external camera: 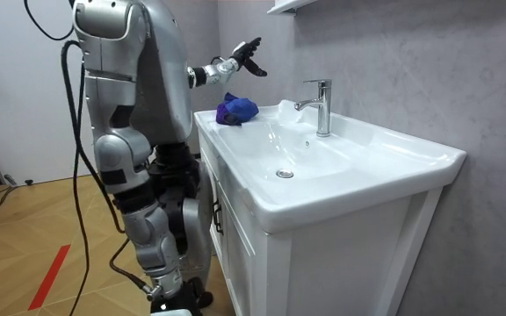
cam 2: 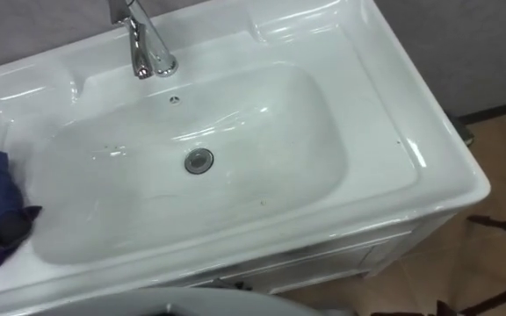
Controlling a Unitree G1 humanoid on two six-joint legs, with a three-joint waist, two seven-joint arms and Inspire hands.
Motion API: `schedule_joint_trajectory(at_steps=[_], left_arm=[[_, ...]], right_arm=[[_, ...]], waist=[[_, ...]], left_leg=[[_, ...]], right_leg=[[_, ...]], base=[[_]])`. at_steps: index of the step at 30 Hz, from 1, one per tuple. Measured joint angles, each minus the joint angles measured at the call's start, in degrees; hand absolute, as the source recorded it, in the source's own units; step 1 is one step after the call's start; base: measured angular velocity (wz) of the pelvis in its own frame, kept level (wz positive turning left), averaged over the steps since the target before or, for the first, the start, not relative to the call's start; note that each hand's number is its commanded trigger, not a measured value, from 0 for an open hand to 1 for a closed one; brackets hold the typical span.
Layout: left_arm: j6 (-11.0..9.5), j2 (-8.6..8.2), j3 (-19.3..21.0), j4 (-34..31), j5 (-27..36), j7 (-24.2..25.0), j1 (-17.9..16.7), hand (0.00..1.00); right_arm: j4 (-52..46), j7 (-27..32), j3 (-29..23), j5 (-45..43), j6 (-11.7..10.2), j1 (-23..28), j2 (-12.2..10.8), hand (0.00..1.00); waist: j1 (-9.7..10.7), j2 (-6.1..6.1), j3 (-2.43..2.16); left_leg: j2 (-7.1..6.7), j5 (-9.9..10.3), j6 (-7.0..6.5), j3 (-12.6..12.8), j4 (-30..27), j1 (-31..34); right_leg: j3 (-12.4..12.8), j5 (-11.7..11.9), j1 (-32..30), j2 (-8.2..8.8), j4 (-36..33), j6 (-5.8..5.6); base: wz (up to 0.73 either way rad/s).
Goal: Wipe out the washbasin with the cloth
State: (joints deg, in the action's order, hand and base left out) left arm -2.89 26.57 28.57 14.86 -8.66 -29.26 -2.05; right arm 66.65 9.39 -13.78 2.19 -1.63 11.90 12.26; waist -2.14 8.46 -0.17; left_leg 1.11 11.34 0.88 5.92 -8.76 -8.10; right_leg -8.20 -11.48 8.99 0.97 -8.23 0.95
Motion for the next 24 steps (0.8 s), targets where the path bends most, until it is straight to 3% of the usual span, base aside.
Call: schedule_joint_trajectory(at_steps=[3,6,8,12,16,19,24], left_arm=[[0.0,0.10,4.4,3.2,0.1,-0.6,-0.3,0.00],[0.1,0.14,6.9,6.7,1.0,-2.4,-2.9,0.00],[0.1,0.17,7.6,8.3,2.3,-3.3,-5.7,0.00],[0.1,0.45,8.2,13.2,2.5,-3.8,-7.3,0.00],[-0.1,0.82,11.0,16.8,7.7,-4.6,-9.8,0.00],[-0.1,0.77,11.4,18.1,10.7,-5.5,-12.9,0.00],[-0.1,0.05,11.9,28.5,14.0,-6.2,-15.7,0.00]], right_arm=[[0.0,-0.1,0.0,-0.5,0.1,0.0,0.1,0.00],[0.0,-0.1,0.0,-0.5,0.4,0.4,0.3,0.00],[0.0,-0.1,0.0,-0.4,0.5,0.5,0.6,0.00],[-0.5,0.3,0.4,-0.5,0.6,0.5,1.5,0.00],[-0.5,-0.1,1.3,-0.4,1.4,-1.2,1.9,0.00],[-0.3,-0.2,1.3,-0.2,2.2,-0.6,1.9,0.00],[-0.1,-0.7,1.3,0.1,2.5,-0.6,2.3,0.00]], waist=[[-0.8,0.46,-0.32],[-2.4,0.87,-0.61],[-3.3,0.79,-0.52],[-6.2,0.41,-0.49],[-8.9,-0.16,-0.21],[-9.6,-0.86,-0.36],[-10.1,-0.96,-0.17]], left_leg=[[-0.05,0.0,0.00,-0.9,0.0,0.3],[-0.08,0.0,0.00,-1.5,0.0,0.3],[-0.22,0.0,0.00,-2.5,-0.1,0.6],[-0.92,0.0,-0.02,-3.7,-1.0,1.5],[-1.34,-0.1,-0.23,-5.5,-1.5,2.3],[-1.61,-0.2,-0.30,-6.5,-1.8,3.2],[-1.77,-0.2,-0.31,-6.7,-2.1,3.8]], right_leg=[[-0.9,0.0,0.0,0.02,0.1,0.00],[-1.5,0.0,0.3,0.02,0.1,0.02],[-2.6,-0.1,0.7,0.13,0.2,0.03],[-4.0,-0.6,0.9,0.79,0.4,-0.31],[-5.5,-0.8,0.7,1.14,0.4,-0.45],[-6.3,-0.8,0.4,1.24,0.3,-0.52],[-7.5,-0.9,0.4,1.64,0.2,-0.61]], base=[[0.12],[0.11],[0.22],[0.24],[0.19],[0.20],[0.04]])
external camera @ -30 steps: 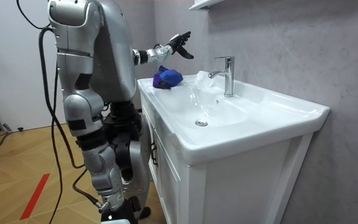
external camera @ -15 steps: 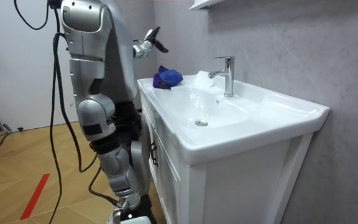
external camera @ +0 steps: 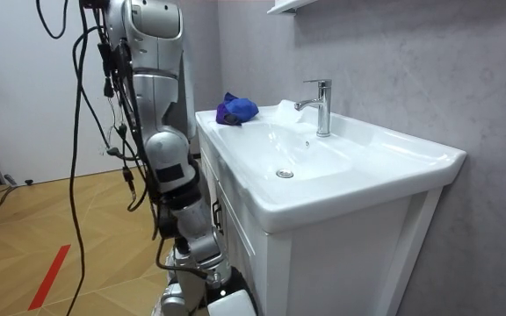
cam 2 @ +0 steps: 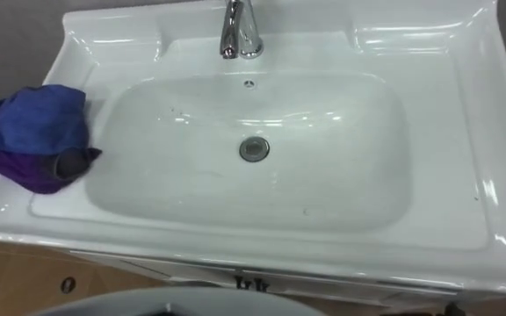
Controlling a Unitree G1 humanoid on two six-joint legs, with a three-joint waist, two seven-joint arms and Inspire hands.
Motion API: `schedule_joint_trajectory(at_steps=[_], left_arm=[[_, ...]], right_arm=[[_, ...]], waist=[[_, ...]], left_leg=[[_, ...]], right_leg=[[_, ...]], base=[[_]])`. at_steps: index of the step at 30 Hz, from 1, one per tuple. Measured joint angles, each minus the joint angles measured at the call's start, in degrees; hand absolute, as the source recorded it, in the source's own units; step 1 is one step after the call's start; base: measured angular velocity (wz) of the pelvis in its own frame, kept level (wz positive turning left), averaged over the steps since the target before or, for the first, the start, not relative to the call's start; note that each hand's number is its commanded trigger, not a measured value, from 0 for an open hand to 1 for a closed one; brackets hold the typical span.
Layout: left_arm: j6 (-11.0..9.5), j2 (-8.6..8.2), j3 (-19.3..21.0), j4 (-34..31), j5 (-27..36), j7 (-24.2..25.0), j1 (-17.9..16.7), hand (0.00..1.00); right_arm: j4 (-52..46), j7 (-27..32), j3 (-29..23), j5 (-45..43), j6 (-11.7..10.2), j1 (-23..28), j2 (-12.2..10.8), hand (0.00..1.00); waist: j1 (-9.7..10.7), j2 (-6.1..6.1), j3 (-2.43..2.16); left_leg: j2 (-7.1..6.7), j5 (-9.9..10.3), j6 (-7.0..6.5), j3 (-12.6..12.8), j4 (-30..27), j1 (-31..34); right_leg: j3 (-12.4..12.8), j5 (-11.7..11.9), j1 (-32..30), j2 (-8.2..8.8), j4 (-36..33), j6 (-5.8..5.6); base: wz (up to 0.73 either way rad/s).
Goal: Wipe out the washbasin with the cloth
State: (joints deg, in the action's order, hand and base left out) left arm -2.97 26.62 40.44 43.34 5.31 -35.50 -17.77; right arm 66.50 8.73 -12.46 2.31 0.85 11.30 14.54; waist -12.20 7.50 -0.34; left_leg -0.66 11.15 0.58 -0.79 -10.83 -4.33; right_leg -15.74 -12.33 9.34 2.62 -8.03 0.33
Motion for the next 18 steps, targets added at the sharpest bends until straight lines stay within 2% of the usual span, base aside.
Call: schedule_joint_trajectory(at_steps=[2,6,7,8,10,12,14,18], left_arm=[[0.0,-2.04,-0.1,1.8,2.3,0.0,-1.6,0.00],[-0.5,-3.53,-0.1,8.3,7.7,0.2,-3.3,0.00],[-0.6,-4.56,-0.3,10.2,7.7,0.2,-3.4,0.00],[-0.6,-5.79,-1.4,11.0,8.1,0.2,-4.2,0.00],[-0.9,-7.18,-3.8,13.0,9.1,0.6,-5.3,0.00],[-0.9,-7.51,-6.3,16.5,9.2,1.2,-5.4,0.00],[-1.1,-8.89,-9.9,19.3,8.6,1.5,-5.5,0.00],[-1.1,-10.64,-13.4,23.9,8.5,4.1,-5.5,0.00]], right_arm=[[0.2,-0.1,0.0,0.0,0.0,0.0,0.3,0.00],[0.3,-0.7,0.0,-1.2,0.0,-0.3,0.7,0.00],[0.7,-1.1,0.0,-1.9,-0.2,-0.3,0.9,0.00],[1.4,-1.5,0.0,-1.8,-0.3,-0.7,1.0,0.00],[1.7,-1.5,0.1,-1.7,-0.3,-1.2,1.0,0.00],[2.4,-1.5,0.7,-1.3,-0.9,-1.3,1.1,0.00],[3.2,-2.1,2.2,-1.2,-1.1,-1.2,1.4,0.00],[5.0,-2.8,2.2,-0.2,-1.3,-1.3,1.4,0.00]], waist=[[0.2,-0.24,0.12],[1.1,-0.96,-0.07],[1.5,-0.71,0.16],[1.8,-1.15,-0.01],[2.4,-1.45,0.03],[2.6,-1.94,0.08],[2.9,-2.61,0.14],[4.4,-3.49,0.13]], left_leg=[[-0.11,0.0,-0.04,-0.3,0.0,0.3],[-0.31,-0.1,-0.15,-0.3,0.0,0.2],[-0.40,-0.1,-0.17,-0.4,-0.1,0.1],[-0.49,-0.1,-0.20,-0.5,-0.1,0.0],[-0.52,-0.1,-0.22,-0.5,0.0,-0.1],[-0.55,-0.1,-0.22,-0.4,0.0,-0.4],[-0.69,-0.2,-0.28,-0.7,0.0,-0.4],[-0.90,-0.2,-0.29,-0.9,-0.1,-0.6]], right_leg=[[0.0,-0.1,-0.4,0.37,-0.3,-0.12],[-0.2,-0.7,-0.5,0.69,-1.2,-0.23],[-0.2,-1.1,-0.7,0.86,-1.8,-0.28],[-0.2,-1.3,-0.7,0.95,-1.8,-0.33],[-0.2,-1.3,-0.5,0.98,-1.8,-0.33],[-0.2,-1.3,-0.2,1.05,-1.7,-0.37],[-0.2,-1.3,-0.2,1.16,-1.7,-0.38],[-0.4,-1.4,0.0,1.40,-1.8,-0.52]], base=[[0.08],[0.04],[0.06],[0.06],[0.02],[0.00],[0.00],[0.00]])
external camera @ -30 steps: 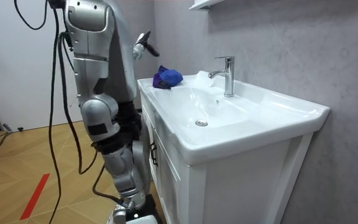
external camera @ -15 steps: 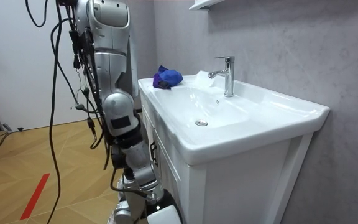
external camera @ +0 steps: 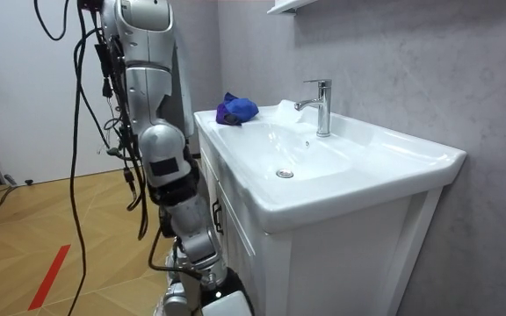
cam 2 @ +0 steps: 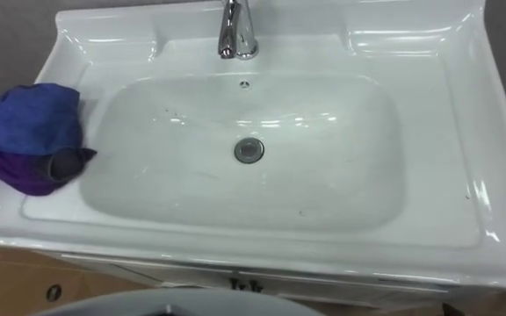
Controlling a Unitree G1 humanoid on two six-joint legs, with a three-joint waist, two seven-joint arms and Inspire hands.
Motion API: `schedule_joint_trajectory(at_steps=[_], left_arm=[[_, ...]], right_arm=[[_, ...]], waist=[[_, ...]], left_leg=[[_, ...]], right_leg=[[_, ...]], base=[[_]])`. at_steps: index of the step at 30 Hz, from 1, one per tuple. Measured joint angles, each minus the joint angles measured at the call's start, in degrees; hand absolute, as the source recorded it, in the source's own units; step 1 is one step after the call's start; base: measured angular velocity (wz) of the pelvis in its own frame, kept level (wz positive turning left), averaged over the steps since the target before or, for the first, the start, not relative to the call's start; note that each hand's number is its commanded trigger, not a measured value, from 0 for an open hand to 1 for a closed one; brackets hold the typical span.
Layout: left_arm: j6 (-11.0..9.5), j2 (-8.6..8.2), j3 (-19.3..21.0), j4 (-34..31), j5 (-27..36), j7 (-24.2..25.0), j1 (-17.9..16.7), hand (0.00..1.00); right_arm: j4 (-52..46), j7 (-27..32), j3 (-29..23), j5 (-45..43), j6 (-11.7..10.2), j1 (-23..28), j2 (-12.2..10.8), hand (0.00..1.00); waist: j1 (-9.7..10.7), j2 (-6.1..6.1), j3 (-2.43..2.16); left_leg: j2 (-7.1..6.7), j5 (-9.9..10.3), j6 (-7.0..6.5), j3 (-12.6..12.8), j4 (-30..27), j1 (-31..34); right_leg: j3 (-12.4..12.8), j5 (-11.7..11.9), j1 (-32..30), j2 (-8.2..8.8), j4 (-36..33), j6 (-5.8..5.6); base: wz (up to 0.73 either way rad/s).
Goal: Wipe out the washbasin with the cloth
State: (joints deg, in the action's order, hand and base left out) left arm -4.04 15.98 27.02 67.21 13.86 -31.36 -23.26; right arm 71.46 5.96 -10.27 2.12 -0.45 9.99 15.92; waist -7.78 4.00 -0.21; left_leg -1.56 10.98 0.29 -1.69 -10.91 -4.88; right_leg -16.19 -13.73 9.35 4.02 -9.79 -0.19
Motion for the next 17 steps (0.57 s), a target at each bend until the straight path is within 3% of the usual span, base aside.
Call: schedule_joint_trajectory(at_steps=[5,11,17], left_arm=[[1.4,-3.96,-4.0,2.5,-3.7,3.8,-0.5,0.00],[2.9,-5.19,-7.9,3.1,-8.2,8.8,1.0,0.00],[5.2,-7.19,-11.7,2.9,-12.5,12.8,3.9,0.00]], right_arm=[[2.8,-1.3,0.8,-0.4,0.6,0.4,-0.4,0.00],[6.1,-3.1,3.3,-0.6,1.0,0.0,-1.2,0.00],[6.6,-4.4,5.3,-1.9,3.1,-0.4,-2.9,0.00]], waist=[[1.3,-0.90,0.04],[2.5,-2.29,0.12],[3.4,-2.57,0.22]], left_leg=[[-0.08,0.0,-0.06,1.1,0.4,-0.9],[-0.10,0.0,-0.08,1.2,0.2,-1.9],[0.12,0.1,-0.22,2.1,0.4,-2.6]], right_leg=[[0.7,-0.3,0.7,0.21,-0.2,-0.30],[0.7,-0.4,1.8,0.20,0.1,-0.32],[2.0,-0.3,1.8,0.02,0.0,-0.30]], base=[[-0.04],[-0.01],[-0.09]])
